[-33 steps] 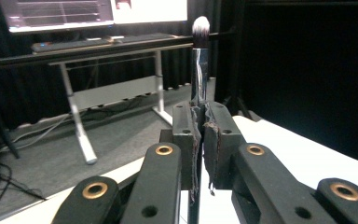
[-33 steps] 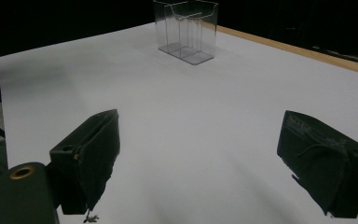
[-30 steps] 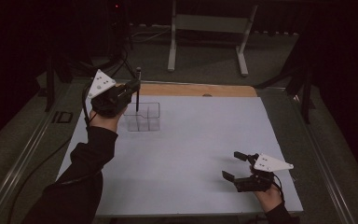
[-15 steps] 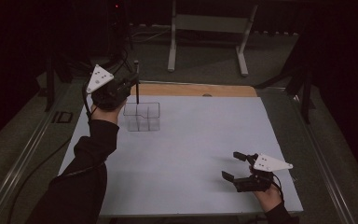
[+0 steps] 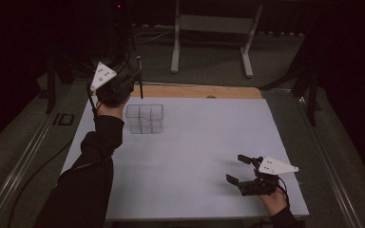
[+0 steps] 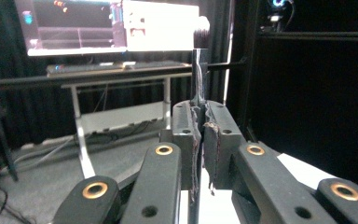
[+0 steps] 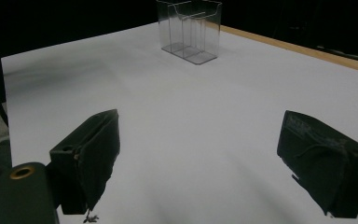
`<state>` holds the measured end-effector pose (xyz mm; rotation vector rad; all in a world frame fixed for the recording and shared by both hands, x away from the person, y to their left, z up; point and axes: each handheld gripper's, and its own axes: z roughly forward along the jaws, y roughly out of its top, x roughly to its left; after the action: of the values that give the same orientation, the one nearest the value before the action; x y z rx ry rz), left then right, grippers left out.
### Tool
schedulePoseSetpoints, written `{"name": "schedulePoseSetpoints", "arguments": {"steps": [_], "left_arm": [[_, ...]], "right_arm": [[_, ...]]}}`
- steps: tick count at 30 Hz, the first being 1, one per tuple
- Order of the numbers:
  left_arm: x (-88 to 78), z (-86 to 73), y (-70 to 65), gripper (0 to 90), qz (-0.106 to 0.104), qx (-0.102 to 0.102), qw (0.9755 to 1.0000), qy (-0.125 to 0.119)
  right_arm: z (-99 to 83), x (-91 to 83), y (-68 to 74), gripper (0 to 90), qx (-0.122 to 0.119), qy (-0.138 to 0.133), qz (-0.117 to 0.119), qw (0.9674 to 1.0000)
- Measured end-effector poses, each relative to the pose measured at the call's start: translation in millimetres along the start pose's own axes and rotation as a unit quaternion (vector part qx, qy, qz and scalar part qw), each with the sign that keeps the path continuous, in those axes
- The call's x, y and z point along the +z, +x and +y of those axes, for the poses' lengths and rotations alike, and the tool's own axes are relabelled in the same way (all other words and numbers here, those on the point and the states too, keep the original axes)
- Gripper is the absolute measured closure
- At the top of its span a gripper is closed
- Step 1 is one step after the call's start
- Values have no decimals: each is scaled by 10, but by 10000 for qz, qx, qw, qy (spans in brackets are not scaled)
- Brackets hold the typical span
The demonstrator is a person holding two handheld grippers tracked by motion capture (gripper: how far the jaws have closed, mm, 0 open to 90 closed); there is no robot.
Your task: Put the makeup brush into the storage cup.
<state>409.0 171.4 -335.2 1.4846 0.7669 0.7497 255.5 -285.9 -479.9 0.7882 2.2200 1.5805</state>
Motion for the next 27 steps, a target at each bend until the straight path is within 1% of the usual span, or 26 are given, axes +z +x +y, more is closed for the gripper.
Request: {"name": "schedulePoseSetpoints", "arguments": {"steps": [1,2,3,4,5,6,8,13,14,16,17,18,19,20,22,23,24,25,26,27], "left_arm": [[15,-11,0,852,35,25,10000,-11],[32,-27,12,852,-10,-22,10000,-73],[43,-36,16,852,-3,-14,10000,-82],[52,-46,20,852,49,0,10000,-83],[73,-66,37,852,-14,-71,9999,-79],[86,-81,43,852,-26,-102,9999,-80],[120,-121,47,852,-34,-62,10000,-56],[192,-215,47,852,-14,-102,9999,-13],[202,-230,42,852,25,-83,10000,8],[228,-277,46,851,-8,-113,9999,20],[242,-304,44,851,57,-108,9999,72],[249,-320,49,851,51,-132,9999,82],[256,-345,52,851,110,-173,9997,99],[258,-359,58,851,116,-204,9997,92],[265,-393,59,851,159,-202,9996,133],[271,-415,65,851,146,-227,9995,175],[271,-431,65,851,190,-228,9994,179],[267,-446,72,851,210,-252,9993,188],[268,-463,79,851,182,-304,9992,197],[263,-483,80,851,238,-319,9990,211]], "right_arm": [[0,0,1,129,-7,4,-2,10000],[0,-1,1,130,-4,2,1,10000],[0,-2,0,129,8,-5,7,10000],[0,-2,-1,130,11,-7,3,10000],[-1,-3,-1,130,18,-13,2,10000],[-2,-2,-2,129,29,-13,2,10000],[-2,-2,-1,129,25,-8,-1,10000],[-1,-4,-3,129,35,-22,4,10000],[0,-5,-3,130,32,-22,2,10000],[1,-7,0,130,28,-30,10,10000],[2,-8,2,129,27,-27,7,10000],[2,-8,2,129,27,-24,6,10000],[2,-9,2,129,23,-28,5,10000],[3,-9,3,129,26,-26,5,10000],[3,-9,3,129,22,-27,3,10000],[3,-9,2,130,24,-28,3,10000],[2,-8,3,129,24,-22,3,10000],[2,-7,3,130,23,-18,3,10000],[3,-7,4,130,22,-14,1,10000],[4,-7,5,130,16,-16,0,10000]]}}
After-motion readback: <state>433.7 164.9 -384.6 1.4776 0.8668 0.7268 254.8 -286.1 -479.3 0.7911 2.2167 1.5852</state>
